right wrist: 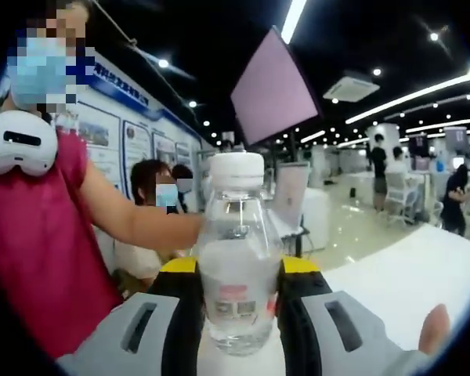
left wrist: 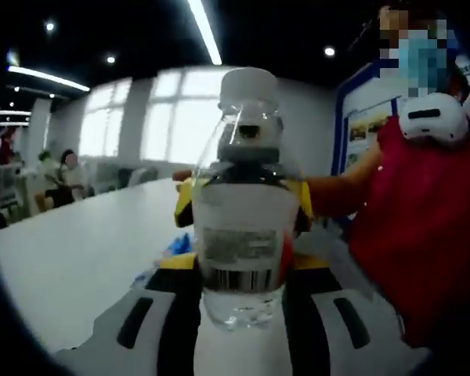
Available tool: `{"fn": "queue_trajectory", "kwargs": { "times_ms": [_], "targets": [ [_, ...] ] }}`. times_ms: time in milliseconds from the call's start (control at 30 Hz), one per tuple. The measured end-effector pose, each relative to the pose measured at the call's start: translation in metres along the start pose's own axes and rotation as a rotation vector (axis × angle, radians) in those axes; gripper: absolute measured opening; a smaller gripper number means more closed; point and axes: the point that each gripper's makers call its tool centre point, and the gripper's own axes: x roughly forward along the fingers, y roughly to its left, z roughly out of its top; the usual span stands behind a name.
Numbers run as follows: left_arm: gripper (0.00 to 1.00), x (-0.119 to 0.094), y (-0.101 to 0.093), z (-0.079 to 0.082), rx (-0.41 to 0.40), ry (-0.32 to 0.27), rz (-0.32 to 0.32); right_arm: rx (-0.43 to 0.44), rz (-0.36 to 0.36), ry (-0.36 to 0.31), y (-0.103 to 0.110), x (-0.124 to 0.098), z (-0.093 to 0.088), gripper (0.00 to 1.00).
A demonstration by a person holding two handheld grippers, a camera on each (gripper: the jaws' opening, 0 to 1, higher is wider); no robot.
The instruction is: Arrange the tabletop items into an orderly group along one side of the table until the central work area is clear of visible clutter.
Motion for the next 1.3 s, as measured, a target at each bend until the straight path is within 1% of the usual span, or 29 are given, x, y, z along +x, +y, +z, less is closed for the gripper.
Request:
{"fn": "queue_trajectory", "kwargs": {
  "times_ms": [133, 267, 367, 400, 500, 600, 667, 700, 833, 900, 933, 1067, 1100, 1133, 1300],
  "targets": [
    [0.38, -0.008, 0.006, -0.002, -0.013, -0.026, 0.014, -0.011, 0.014, -0.004, -0.008, 0.007, -0.003, 0.36],
    [0.38, -0.013, 0.015, -0.010, 0.006, -0.003, 0.029, -0.048, 0.023, 0.038, -0.015, 0.018, -0.010, 0.37],
    [0.38, -0.017, 0.024, -0.017, -0.001, 0.007, 0.032, -0.048, 0.023, 0.077, -0.023, 0.024, -0.017, 0.38],
    [0.38, -0.019, 0.028, -0.022, 0.003, 0.023, 0.036, -0.045, 0.024, 0.101, -0.027, 0.026, -0.022, 0.38],
    [0.38, -0.024, 0.036, -0.030, 0.000, 0.048, 0.038, -0.048, 0.024, 0.121, -0.037, 0.032, -0.031, 0.38],
    [0.38, -0.028, 0.051, -0.041, -0.001, 0.075, 0.040, -0.048, 0.024, 0.137, -0.049, 0.039, -0.041, 0.38],
    [0.38, -0.030, 0.062, -0.050, 0.002, 0.097, 0.047, -0.061, 0.024, 0.172, -0.063, 0.045, -0.050, 0.37],
    [0.38, -0.030, 0.071, -0.056, 0.005, 0.109, 0.051, -0.063, 0.025, 0.181, -0.069, 0.046, -0.054, 0.37],
    [0.38, -0.032, 0.101, -0.070, -0.006, 0.115, 0.060, -0.045, 0.018, 0.188, -0.098, 0.051, -0.068, 0.37],
    [0.38, -0.031, 0.112, -0.079, -0.011, 0.122, 0.062, -0.037, 0.010, 0.193, -0.110, 0.053, -0.078, 0.37],
    [0.38, -0.031, 0.114, -0.081, -0.010, 0.124, 0.062, -0.039, 0.009, 0.196, -0.112, 0.054, -0.080, 0.37],
    [0.38, -0.029, 0.137, -0.111, -0.024, 0.174, 0.059, -0.037, 0.003, 0.232, -0.133, 0.061, -0.109, 0.37],
    [0.38, -0.029, 0.139, -0.114, -0.024, 0.178, 0.058, -0.034, 0.002, 0.235, -0.136, 0.062, -0.112, 0.36],
    [0.38, -0.029, 0.146, -0.127, -0.032, 0.192, 0.056, -0.029, -0.001, 0.248, -0.142, 0.064, -0.124, 0.36],
    [0.38, -0.031, 0.161, -0.158, -0.048, 0.246, 0.053, -0.016, -0.002, 0.270, -0.157, 0.072, -0.153, 0.36]
  ]
}}
